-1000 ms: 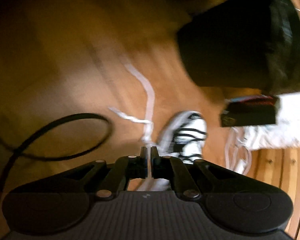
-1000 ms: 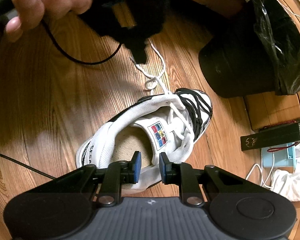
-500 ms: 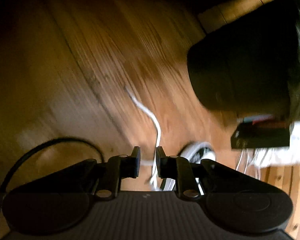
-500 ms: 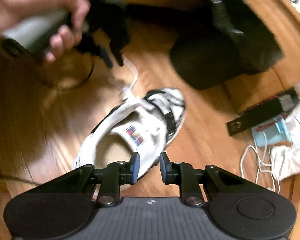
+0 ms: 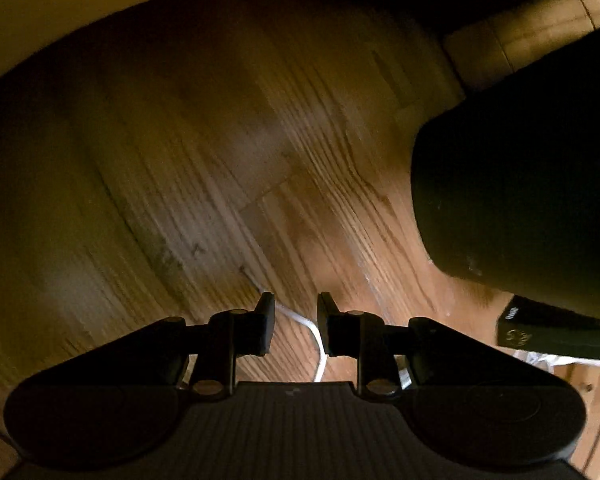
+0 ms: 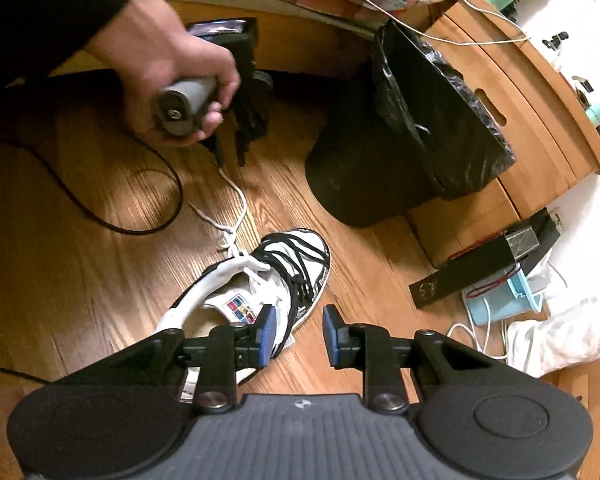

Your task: Lace up shoes with both hands

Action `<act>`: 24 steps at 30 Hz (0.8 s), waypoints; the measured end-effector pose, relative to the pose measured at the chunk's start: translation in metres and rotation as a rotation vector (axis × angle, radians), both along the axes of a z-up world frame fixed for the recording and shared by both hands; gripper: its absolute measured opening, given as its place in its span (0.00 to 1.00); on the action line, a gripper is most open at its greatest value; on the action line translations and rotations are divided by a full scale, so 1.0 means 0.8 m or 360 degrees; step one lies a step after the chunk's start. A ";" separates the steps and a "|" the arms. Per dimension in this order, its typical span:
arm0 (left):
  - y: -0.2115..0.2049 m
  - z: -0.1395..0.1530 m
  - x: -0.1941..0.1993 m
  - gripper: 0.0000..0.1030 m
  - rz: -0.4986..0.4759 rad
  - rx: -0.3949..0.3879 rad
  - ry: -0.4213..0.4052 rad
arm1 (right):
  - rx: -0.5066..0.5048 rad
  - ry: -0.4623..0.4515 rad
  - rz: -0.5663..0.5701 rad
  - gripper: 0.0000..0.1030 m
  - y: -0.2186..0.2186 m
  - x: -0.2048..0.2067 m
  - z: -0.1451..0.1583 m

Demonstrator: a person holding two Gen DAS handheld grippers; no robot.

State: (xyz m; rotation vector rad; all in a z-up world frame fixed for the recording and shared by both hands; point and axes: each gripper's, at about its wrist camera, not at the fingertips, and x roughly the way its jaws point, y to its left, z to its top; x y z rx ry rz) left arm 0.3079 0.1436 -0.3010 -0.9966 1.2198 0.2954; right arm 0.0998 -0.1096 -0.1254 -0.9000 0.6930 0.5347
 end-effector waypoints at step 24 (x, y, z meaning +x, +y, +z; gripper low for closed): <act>-0.014 -0.020 0.042 0.05 -0.0217 0.0156 0.0239 | -0.0022 -0.0039 0.0273 0.28 0.011 -0.016 0.001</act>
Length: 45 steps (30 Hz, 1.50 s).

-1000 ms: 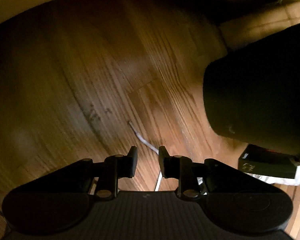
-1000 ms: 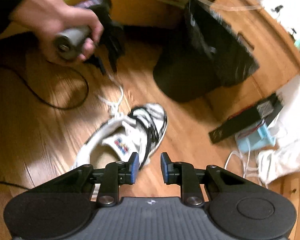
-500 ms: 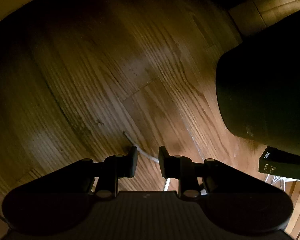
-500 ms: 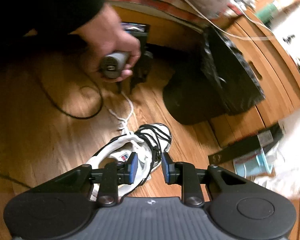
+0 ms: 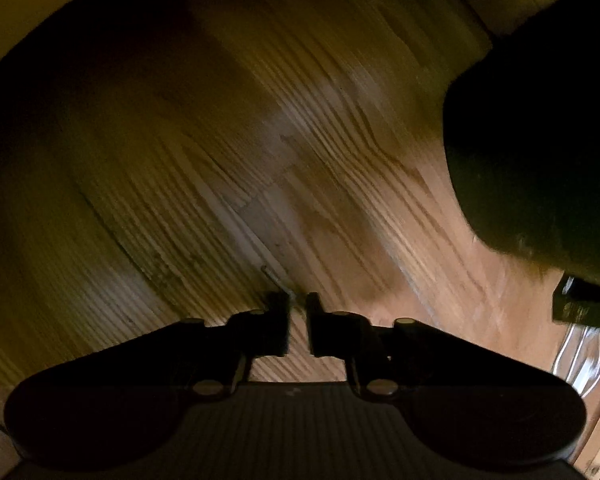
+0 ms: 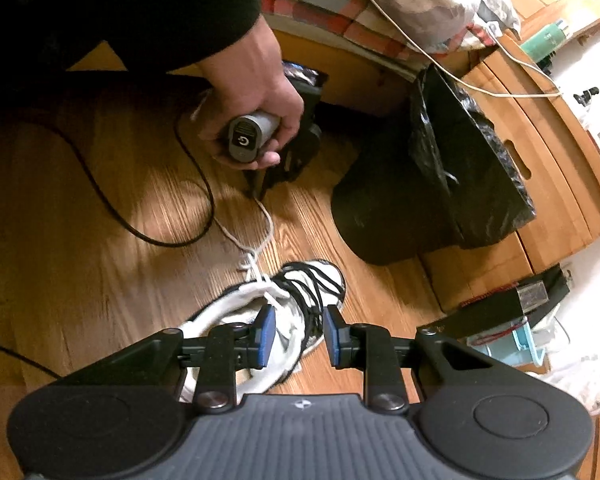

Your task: Lace up shoes with both hands

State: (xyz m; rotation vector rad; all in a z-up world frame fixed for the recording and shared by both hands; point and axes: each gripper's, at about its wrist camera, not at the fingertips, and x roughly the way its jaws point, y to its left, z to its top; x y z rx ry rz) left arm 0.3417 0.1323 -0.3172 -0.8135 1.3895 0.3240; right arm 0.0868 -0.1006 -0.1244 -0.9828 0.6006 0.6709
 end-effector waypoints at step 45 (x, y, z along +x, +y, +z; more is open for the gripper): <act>-0.043 0.016 0.030 0.05 -0.0414 0.0371 0.0060 | 0.0028 0.0027 0.0009 0.30 -0.020 0.000 0.000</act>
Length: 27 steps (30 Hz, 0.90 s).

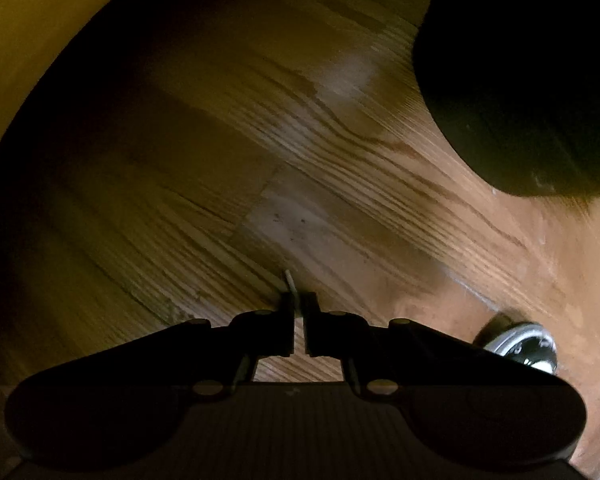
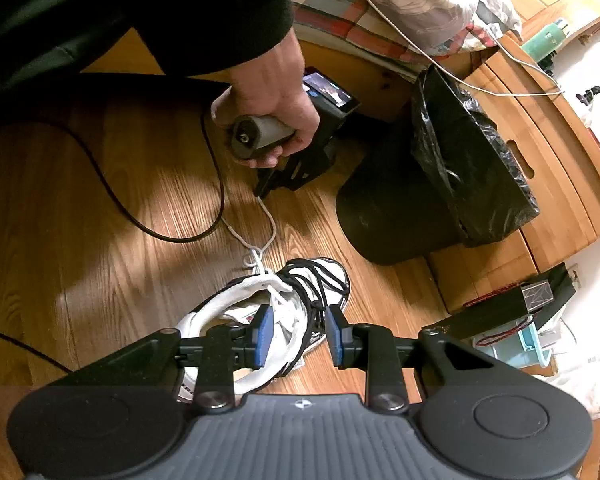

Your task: Lace up shoes with both hands

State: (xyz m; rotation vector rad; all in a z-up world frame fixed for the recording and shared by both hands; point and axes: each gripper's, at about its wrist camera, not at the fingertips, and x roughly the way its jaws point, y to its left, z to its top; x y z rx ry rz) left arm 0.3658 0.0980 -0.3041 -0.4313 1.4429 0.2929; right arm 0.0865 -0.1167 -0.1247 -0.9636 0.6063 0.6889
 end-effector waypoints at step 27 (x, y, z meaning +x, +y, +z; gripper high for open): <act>0.016 0.039 -0.022 0.17 -0.0164 -0.0212 -0.0190 | -0.0053 0.0029 -0.0016 0.31 -0.005 0.005 -0.010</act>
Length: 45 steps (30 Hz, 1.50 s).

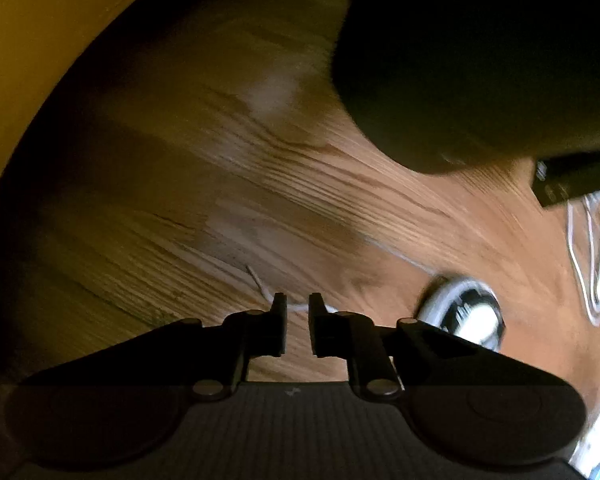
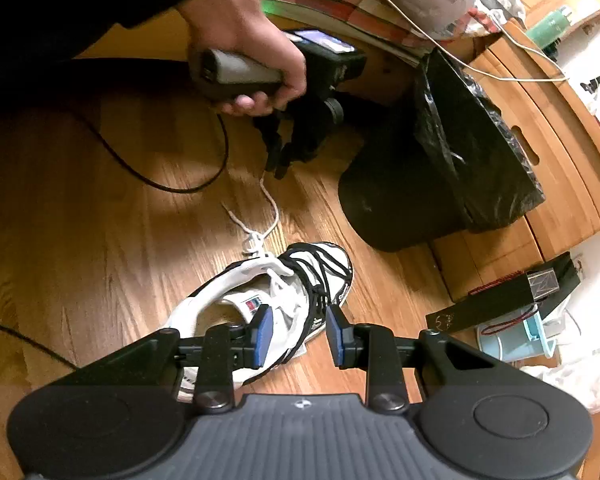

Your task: Lace up shoes with both hands

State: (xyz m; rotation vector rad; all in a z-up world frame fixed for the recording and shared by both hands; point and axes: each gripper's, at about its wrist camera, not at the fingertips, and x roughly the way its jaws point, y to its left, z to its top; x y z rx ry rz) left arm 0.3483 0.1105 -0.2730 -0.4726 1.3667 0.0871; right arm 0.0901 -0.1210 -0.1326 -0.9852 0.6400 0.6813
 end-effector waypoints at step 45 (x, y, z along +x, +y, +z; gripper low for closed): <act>-0.100 0.098 -0.073 0.04 -0.1166 0.0498 -0.0477 | -0.0019 0.0024 -0.0098 0.34 -0.001 0.018 -0.004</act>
